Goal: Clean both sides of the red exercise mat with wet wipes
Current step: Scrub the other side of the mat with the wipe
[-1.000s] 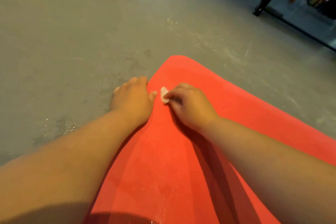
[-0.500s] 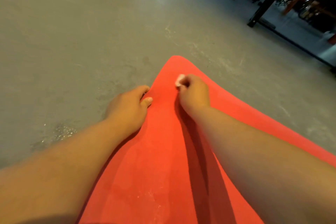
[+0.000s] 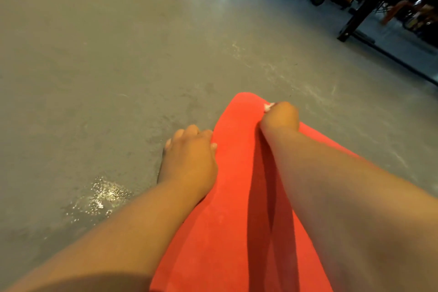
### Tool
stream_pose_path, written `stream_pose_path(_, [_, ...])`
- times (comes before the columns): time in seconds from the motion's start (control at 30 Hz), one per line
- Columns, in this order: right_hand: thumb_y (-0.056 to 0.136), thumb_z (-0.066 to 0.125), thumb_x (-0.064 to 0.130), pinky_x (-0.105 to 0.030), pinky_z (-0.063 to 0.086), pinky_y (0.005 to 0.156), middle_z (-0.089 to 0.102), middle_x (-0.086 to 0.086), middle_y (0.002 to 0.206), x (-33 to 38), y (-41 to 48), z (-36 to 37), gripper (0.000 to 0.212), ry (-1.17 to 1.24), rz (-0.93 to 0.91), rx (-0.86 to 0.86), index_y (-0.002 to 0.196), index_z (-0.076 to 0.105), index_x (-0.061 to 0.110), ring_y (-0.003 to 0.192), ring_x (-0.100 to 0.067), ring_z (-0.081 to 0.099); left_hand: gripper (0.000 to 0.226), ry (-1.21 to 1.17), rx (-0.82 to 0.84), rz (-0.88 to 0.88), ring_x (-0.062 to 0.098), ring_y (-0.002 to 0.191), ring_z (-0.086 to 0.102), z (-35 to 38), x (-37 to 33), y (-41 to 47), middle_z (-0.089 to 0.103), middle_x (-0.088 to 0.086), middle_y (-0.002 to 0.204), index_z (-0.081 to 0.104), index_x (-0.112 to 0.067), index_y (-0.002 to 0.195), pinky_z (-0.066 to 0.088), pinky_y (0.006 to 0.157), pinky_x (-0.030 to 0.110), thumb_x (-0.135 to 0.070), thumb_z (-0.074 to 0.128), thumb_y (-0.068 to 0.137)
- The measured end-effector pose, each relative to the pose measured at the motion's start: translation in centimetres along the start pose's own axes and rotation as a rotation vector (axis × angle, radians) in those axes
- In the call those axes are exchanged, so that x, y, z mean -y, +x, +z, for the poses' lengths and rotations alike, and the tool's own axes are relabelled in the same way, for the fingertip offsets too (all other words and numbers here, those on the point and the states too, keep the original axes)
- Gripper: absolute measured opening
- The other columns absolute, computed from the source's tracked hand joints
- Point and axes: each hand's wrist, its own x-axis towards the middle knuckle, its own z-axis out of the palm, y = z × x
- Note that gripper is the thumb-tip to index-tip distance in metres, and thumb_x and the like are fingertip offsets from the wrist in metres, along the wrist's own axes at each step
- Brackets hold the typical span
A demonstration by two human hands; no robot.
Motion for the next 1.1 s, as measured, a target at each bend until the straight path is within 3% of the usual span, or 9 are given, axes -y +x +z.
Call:
stream_pose_path(0.1, [0.096, 0.048, 0.019, -0.031, 0.046, 0.087, 0.064, -0.017, 0.119, 0.4, 0.1, 0.0, 0.029, -0.028, -0.023, -0.026, 0.112, 0.067, 0.003, 0.112, -0.03, 0.059, 0.025, -0.001, -0.009, 0.001, 0.026, 0.107, 0.048, -0.1, 0.1, 0.0, 0.051, 0.003, 0.11, 0.057, -0.021, 0.114, 0.038, 0.088, 0.038, -0.033, 0.041, 0.099])
stream_pose_path(0.2, [0.094, 0.055, 0.014, -0.023, 0.037, 0.083, 0.067, -0.014, 0.115, 3.8, -1.6, 0.8, 0.022, 0.053, -0.334, 0.093, 0.106, 0.071, 0.005, 0.11, -0.024, 0.06, 0.024, 0.042, -0.018, -0.012, 0.025, 0.107, 0.044, 0.1, 0.1, 0.1, 0.05, 0.002, 0.108, 0.059, -0.021, 0.11, 0.037, 0.087, 0.037, -0.033, 0.041, 0.098])
stream_pose_path(0.3, [0.093, 0.053, 0.014, -0.027, 0.036, 0.081, 0.066, -0.018, 0.108, 5.3, -1.8, 1.4, 0.023, -0.035, -0.547, 0.15, 0.105, 0.072, 0.009, 0.102, -0.031, 0.059, 0.025, 0.058, -0.025, -0.039, 0.025, 0.107, 0.041, 0.0, 0.0, 0.1, 0.046, 0.001, 0.108, 0.059, -0.021, 0.11, 0.035, 0.086, 0.037, -0.034, 0.042, 0.098])
stream_pose_path(0.5, [0.095, 0.049, 0.012, -0.038, 0.045, 0.09, 0.063, -0.022, 0.117, -0.6, 1.8, -1.2, 0.027, -0.308, -0.004, -0.034, 0.108, 0.065, -0.004, 0.112, -0.036, 0.057, 0.024, 0.045, -0.023, -0.032, 0.022, 0.106, 0.041, 0.3, -0.1, 0.0, 0.044, -0.002, 0.107, 0.057, -0.024, 0.112, 0.032, 0.086, 0.036, -0.033, 0.039, 0.099])
stream_pose_path(0.63, [0.095, 0.047, 0.012, -0.033, 0.044, 0.088, 0.063, -0.022, 0.117, 2.9, 0.8, 0.8, 0.028, -0.223, -0.292, 0.081, 0.111, 0.067, -0.001, 0.112, -0.034, 0.058, 0.024, 0.042, -0.032, -0.045, 0.023, 0.105, 0.043, 0.3, 0.0, 0.2, 0.045, -0.001, 0.106, 0.058, -0.024, 0.113, 0.032, 0.086, 0.037, -0.033, 0.04, 0.098])
stream_pose_path(0.77, [0.09, 0.053, 0.011, -0.029, 0.032, 0.07, 0.063, -0.018, 0.103, 5.4, -0.8, 0.9, 0.021, -0.176, -0.601, 0.148, 0.1, 0.072, 0.009, 0.102, -0.035, 0.058, 0.025, 0.027, -0.028, -0.031, 0.023, 0.105, 0.043, 0.2, 0.2, 0.1, 0.045, -0.001, 0.105, 0.059, -0.025, 0.113, 0.033, 0.087, 0.036, -0.033, 0.04, 0.099])
stream_pose_path(0.87, [0.091, 0.05, 0.013, -0.037, 0.045, 0.088, 0.063, -0.023, 0.111, 0.4, 1.0, -1.0, 0.025, -0.336, -0.286, -0.014, 0.106, 0.067, 0.001, 0.108, -0.038, 0.057, 0.023, 0.017, -0.033, -0.044, 0.023, 0.103, 0.042, 0.2, 0.3, 0.1, 0.044, -0.002, 0.103, 0.059, -0.024, 0.109, 0.032, 0.086, 0.036, -0.032, 0.04, 0.099])
stream_pose_path(0.93, [0.09, 0.047, 0.011, -0.039, 0.046, 0.09, 0.063, -0.023, 0.11, -2.6, 1.0, -1.5, 0.026, -0.377, -0.123, -0.075, 0.103, 0.067, 0.0, 0.107, -0.039, 0.056, 0.022, 0.025, -0.028, -0.037, 0.023, 0.104, 0.042, 0.3, 0.1, 0.0, 0.044, -0.002, 0.104, 0.058, -0.023, 0.109, 0.031, 0.087, 0.036, -0.031, 0.039, 0.099])
stream_pose_path(1.1, [0.085, 0.051, 0.001, -0.03, 0.044, 0.086, 0.067, -0.017, 0.11, -0.3, -1.6, -0.7, 0.029, -0.059, -0.278, 0.036, 0.103, 0.072, 0.01, 0.105, -0.031, 0.061, 0.023, 0.041, -0.031, -0.036, 0.025, 0.104, 0.045, 0.5, 0.0, 0.1, 0.046, 0.001, 0.106, 0.058, -0.021, 0.11, 0.033, 0.087, 0.038, -0.03, 0.04, 0.099])
